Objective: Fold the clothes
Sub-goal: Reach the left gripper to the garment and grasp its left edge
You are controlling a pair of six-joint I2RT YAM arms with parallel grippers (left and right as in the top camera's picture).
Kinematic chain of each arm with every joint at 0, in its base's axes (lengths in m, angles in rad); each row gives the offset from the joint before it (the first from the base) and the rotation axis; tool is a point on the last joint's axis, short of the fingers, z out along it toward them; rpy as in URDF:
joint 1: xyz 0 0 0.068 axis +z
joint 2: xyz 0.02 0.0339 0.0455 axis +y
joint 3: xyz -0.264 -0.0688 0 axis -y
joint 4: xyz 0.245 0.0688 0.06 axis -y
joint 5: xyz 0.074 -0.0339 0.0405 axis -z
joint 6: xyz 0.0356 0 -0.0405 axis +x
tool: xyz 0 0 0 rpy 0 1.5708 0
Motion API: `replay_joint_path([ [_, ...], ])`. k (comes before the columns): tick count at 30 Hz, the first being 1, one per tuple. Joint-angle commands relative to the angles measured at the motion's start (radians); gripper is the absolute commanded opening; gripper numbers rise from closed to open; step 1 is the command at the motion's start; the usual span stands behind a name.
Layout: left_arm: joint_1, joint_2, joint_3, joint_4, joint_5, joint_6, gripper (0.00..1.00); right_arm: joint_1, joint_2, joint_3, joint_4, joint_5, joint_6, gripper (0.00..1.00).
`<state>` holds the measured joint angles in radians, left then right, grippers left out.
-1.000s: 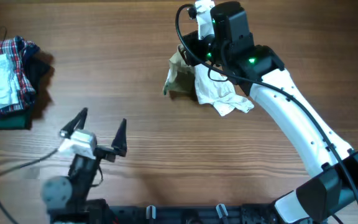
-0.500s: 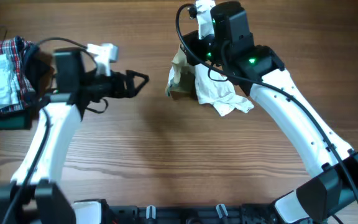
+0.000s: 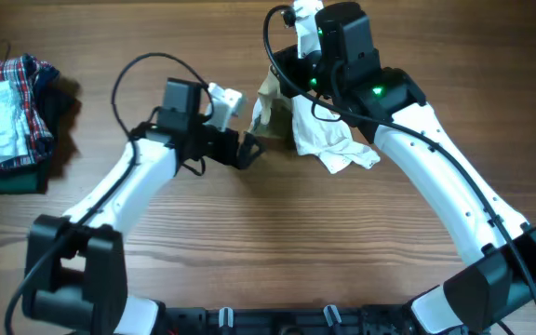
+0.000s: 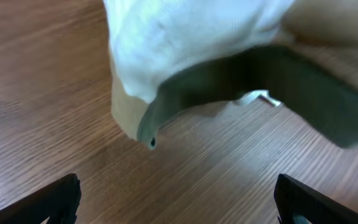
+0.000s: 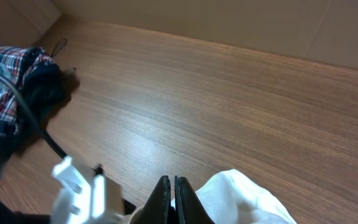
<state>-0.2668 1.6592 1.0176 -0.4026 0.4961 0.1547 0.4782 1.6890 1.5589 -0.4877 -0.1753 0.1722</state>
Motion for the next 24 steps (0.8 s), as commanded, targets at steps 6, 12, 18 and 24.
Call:
replay_joint_path([
  [6,-0.030,0.160,0.006,0.165,-0.072,-0.032,0.97,0.002,-0.019,0.012,0.005,0.021,0.011,0.04],
  [12,-0.031,0.163,0.006,0.264,-0.105,-0.032,0.78,0.002,-0.019,0.012,0.005,0.021,0.011,0.04],
  [18,-0.037,0.222,0.006,0.303,-0.105,-0.032,0.66,0.002,-0.019,0.012,0.005,0.021,0.011,0.04],
  [24,-0.036,0.246,0.011,0.383,-0.106,-0.032,0.04,0.002,-0.019,0.012,0.006,0.021,0.010,0.04],
])
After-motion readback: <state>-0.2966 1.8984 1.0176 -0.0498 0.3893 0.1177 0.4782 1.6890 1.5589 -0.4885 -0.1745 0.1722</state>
